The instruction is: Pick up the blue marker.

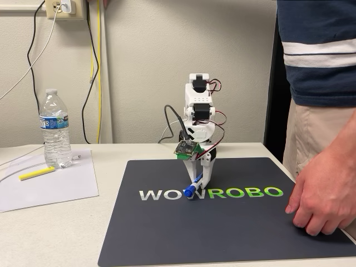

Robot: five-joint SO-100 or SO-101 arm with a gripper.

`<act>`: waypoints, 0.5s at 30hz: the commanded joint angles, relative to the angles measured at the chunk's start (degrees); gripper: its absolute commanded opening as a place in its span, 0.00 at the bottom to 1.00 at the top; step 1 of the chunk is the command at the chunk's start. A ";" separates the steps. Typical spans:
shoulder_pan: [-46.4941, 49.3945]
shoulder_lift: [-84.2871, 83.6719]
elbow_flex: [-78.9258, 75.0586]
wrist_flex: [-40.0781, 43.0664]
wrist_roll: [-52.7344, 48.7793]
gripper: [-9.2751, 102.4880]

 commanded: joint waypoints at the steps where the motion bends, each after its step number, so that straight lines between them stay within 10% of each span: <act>1: -0.88 8.17 -0.70 -0.35 4.04 0.12; 15: -1.76 40.25 -0.35 -8.79 34.37 0.12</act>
